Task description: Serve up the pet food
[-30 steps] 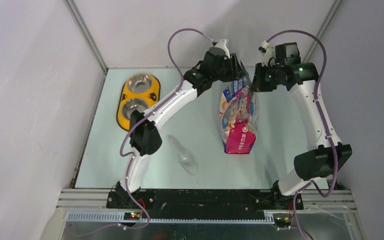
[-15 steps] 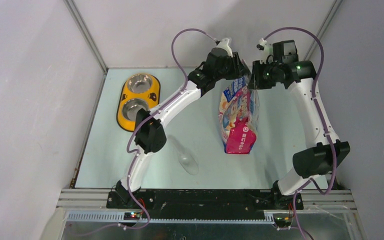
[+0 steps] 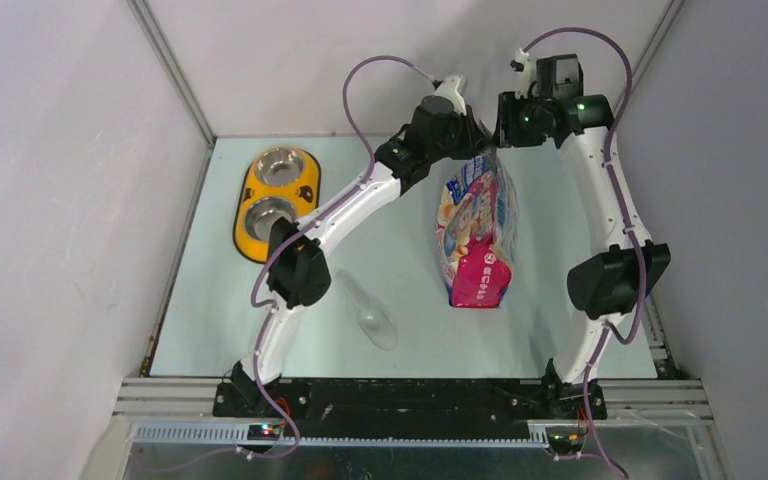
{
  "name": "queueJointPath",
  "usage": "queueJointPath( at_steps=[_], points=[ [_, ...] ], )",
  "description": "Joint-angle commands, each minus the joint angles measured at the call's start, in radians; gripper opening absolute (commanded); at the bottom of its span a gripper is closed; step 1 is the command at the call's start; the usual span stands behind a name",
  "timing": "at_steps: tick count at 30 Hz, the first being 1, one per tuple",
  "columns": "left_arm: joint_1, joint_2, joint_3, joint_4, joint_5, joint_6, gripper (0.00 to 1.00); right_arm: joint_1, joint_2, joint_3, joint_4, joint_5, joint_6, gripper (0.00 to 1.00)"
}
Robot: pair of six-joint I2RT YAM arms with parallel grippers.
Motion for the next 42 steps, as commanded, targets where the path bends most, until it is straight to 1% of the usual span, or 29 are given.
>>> queueJointPath(
  at_steps=[1,7,9,10,12,15,19,21,22,23,24,25,26,27,30,31,33,34,35,36,37,38,39,40,42],
  points=[
    [0.015,-0.075,-0.031,-0.024,0.015,0.022,0.00,0.002,0.046,0.066,0.042,0.049,-0.033,0.43],
    [0.015,-0.093,-0.046,-0.027,0.036,0.029,0.00,0.017,0.061,0.058,0.031,0.042,-0.054,0.38],
    [0.014,-0.095,-0.045,-0.035,0.040,0.042,0.00,0.025,0.062,0.045,0.028,0.037,-0.065,0.29],
    [0.013,-0.095,-0.041,-0.045,0.033,0.062,0.00,0.027,0.063,0.042,0.028,0.038,-0.078,0.16],
    [0.003,-0.089,-0.009,-0.106,-0.022,0.118,0.00,0.036,0.069,0.036,0.029,0.081,-0.101,0.00],
    [-0.008,-0.071,0.026,-0.218,-0.126,0.196,0.00,0.052,0.073,0.050,0.032,0.141,-0.158,0.00],
    [-0.008,-0.062,0.024,-0.315,-0.219,0.273,0.00,0.075,0.042,0.044,0.092,0.275,-0.276,0.00],
    [-0.002,-0.064,0.023,-0.336,-0.255,0.306,0.00,0.085,0.015,0.005,0.139,0.317,-0.360,0.00],
    [0.006,-0.068,0.025,-0.341,-0.267,0.316,0.00,0.095,-0.007,-0.041,0.179,0.353,-0.428,0.00],
    [0.012,-0.069,0.032,-0.342,-0.271,0.336,0.00,0.101,-0.021,-0.068,0.238,0.402,-0.499,0.00],
    [0.022,-0.073,0.039,-0.343,-0.278,0.343,0.00,0.112,-0.053,-0.133,0.272,0.421,-0.532,0.00],
    [0.028,-0.076,0.041,-0.341,-0.283,0.353,0.00,0.115,-0.069,-0.164,0.342,0.449,-0.591,0.00],
    [0.041,-0.083,0.042,-0.337,-0.287,0.356,0.00,0.118,-0.102,-0.220,0.373,0.460,-0.611,0.00],
    [0.046,-0.087,0.041,-0.335,-0.288,0.356,0.00,0.118,-0.112,-0.238,0.412,0.474,-0.637,0.00],
    [0.062,-0.110,0.023,-0.329,-0.283,0.342,0.00,0.113,-0.123,-0.242,0.408,0.476,-0.622,0.00],
    [0.064,-0.125,0.013,-0.324,-0.268,0.326,0.00,0.105,-0.126,-0.232,0.381,0.437,-0.577,0.00],
    [0.077,-0.161,-0.045,-0.267,-0.141,0.250,0.00,0.095,-0.134,-0.210,0.349,0.372,-0.490,0.00],
    [0.090,-0.172,-0.091,-0.210,-0.108,0.192,0.00,0.090,-0.134,-0.188,0.332,0.349,-0.458,0.00],
    [0.094,-0.189,-0.107,-0.179,-0.032,0.169,0.11,0.081,-0.127,-0.176,0.298,0.318,-0.390,0.00],
    [0.101,-0.193,-0.120,-0.135,-0.001,0.134,0.20,0.076,-0.123,-0.152,0.281,0.307,-0.362,0.00],
    [0.104,-0.197,-0.119,-0.104,0.045,0.122,0.39,0.068,-0.119,-0.138,0.249,0.278,-0.314,0.00],
    [0.104,-0.198,-0.116,-0.087,0.065,0.104,0.47,0.063,-0.117,-0.136,0.236,0.249,-0.293,0.03],
    [0.104,-0.205,-0.117,-0.051,0.101,0.095,0.57,0.053,-0.118,-0.139,0.212,0.233,-0.255,0.07],
    [0.104,-0.208,-0.116,-0.033,0.114,0.077,0.60,0.047,-0.117,-0.142,0.187,0.181,-0.221,0.13],
    [0.102,-0.209,-0.109,0.010,0.132,0.043,0.67,0.028,-0.122,-0.160,0.158,0.120,-0.169,0.17]
  ],
)
